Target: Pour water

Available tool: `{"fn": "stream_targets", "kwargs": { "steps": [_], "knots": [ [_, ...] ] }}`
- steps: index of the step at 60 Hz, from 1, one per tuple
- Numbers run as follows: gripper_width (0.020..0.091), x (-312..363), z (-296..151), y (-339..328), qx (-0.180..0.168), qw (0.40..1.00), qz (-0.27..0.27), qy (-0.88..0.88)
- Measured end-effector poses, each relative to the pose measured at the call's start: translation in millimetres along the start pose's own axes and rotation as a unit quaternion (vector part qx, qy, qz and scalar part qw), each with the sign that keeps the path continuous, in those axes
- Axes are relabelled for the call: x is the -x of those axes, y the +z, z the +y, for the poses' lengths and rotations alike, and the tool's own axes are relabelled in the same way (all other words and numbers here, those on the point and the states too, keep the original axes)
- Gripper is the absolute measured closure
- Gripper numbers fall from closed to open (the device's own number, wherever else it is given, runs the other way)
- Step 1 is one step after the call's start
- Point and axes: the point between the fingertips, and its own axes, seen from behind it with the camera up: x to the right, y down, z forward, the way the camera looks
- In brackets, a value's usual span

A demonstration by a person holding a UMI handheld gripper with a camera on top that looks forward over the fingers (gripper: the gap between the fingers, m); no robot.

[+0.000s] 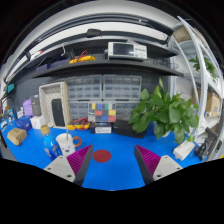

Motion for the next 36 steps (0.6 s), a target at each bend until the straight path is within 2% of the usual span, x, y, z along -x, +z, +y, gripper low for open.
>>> {"fn": "stream_targets", "kwargs": {
  "steps": [7,9,11,21,29,36],
  "knots": [
    [0.0254,40,36,-17,0.019,0.999,-0.032,-0.010],
    [0.0254,46,32,-17,0.018,0.999,-0.044,-0.015],
    [0.0253,68,53,-22,0.014,0.998,-0.053,-0.014],
    [0.0240,143,82,-20,0.012,0.996,-0.083,-0.020],
    [0.0242,183,88,5,0.000,0.997,-0.077,-0.015],
    [0.0240,195,77,33,-0.024,0.998,-0.056,-0.009]
  ]
}}
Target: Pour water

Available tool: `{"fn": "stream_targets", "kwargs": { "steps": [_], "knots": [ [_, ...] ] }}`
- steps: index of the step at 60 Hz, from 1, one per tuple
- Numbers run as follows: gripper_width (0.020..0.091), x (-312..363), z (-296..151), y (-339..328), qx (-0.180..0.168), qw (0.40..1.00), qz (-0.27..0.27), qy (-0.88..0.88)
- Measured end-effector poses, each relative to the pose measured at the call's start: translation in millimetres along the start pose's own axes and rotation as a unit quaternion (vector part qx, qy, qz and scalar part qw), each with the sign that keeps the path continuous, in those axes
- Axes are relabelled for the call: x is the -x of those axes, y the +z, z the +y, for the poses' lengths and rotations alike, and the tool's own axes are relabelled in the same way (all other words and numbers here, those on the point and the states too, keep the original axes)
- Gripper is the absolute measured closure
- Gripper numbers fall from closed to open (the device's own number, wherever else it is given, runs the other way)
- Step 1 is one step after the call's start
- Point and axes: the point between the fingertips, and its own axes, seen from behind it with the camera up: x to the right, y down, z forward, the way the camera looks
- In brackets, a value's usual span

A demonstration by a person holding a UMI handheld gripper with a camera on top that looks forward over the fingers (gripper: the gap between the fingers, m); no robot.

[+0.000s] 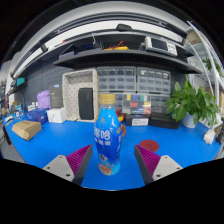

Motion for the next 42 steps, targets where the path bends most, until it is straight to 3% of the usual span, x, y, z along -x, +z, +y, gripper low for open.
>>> {"fn": "stream_targets", "kwargs": {
  "steps": [8,21,23,28,29,30,33,42],
  "knots": [
    [0.0278,8,-11,28,-0.021,1.000,0.007,0.001],
    [0.0472,8,-15,54,-0.043,0.999,0.020,0.005],
    [0.0586,8,-18,53,-0.048,0.999,0.024,0.005],
    [0.0681,7,-15,55,-0.043,0.999,0.029,0.002],
    [0.0649,8,-16,56,-0.044,0.999,0.032,0.000],
    [0.0726,8,-15,55,-0.044,0.998,0.035,-0.003],
    [0.0769,8,-15,54,-0.045,0.998,0.040,-0.009],
    [0.0771,8,-14,55,-0.032,0.999,0.030,-0.009]
  ]
}}
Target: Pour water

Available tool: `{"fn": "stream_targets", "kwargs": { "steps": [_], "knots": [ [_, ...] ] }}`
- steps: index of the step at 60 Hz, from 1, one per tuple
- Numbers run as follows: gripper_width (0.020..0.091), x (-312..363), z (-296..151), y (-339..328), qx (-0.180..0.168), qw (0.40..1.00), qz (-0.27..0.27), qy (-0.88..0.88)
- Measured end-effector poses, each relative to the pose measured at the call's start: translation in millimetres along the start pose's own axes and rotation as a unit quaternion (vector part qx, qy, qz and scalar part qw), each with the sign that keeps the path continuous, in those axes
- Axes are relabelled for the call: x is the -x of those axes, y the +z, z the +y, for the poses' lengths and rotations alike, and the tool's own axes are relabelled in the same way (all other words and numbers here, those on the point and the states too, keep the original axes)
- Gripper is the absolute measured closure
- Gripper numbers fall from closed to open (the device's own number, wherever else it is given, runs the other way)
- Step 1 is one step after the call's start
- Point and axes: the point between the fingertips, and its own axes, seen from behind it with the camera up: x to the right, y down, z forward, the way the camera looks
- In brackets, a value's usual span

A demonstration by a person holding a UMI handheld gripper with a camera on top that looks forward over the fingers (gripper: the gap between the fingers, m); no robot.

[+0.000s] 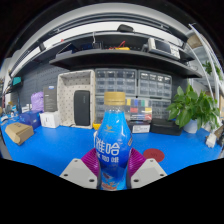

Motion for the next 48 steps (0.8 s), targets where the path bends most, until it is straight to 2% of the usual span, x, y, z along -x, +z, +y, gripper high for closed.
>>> {"fn": "stream_targets", "kwargs": {
  "steps": [12,23,29,40,48],
  "knots": [
    [0.0772,-40,-12,2,0.028,0.997,0.035,-0.065],
    [0.0773,-119,-24,30,0.086,0.960,0.079,-0.253],
    [0.0771,-139,-35,52,0.108,0.910,0.090,-0.391],
    [0.0771,-131,-69,83,0.090,0.790,0.044,-0.605],
    [0.0771,-113,-80,97,0.089,0.698,0.039,-0.709]
  ]
}}
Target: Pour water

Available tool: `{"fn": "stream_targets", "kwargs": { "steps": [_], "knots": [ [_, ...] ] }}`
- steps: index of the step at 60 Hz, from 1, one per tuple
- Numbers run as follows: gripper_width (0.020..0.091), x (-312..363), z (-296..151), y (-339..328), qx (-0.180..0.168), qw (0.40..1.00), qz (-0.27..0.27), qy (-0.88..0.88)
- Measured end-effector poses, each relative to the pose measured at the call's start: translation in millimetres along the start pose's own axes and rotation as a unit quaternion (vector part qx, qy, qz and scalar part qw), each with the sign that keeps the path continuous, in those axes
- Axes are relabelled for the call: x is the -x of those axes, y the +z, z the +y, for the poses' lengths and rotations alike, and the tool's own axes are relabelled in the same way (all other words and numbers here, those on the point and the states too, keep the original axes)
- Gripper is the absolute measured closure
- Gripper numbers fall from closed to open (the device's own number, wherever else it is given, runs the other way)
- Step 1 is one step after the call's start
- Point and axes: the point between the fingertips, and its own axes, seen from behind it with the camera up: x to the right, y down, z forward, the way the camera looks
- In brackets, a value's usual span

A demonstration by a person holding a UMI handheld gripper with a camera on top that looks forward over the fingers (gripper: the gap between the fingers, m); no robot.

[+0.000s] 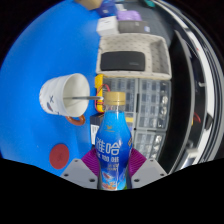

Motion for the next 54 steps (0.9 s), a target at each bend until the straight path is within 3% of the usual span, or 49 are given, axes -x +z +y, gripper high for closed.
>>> {"fn": "stream_targets", "kwargs": {
  "steps": [15,31,44,54],
  "knots": [
    [0.0774,-5,-6,20,0.024,0.976,0.020,-0.215],
    [0.0771,-5,-11,18,0.027,0.977,0.022,-0.213],
    [0.0772,-8,-14,-5,-0.021,0.998,-0.010,0.055],
    [0.0765,-24,-20,-20,-0.067,0.938,-0.045,0.337]
  ]
}}
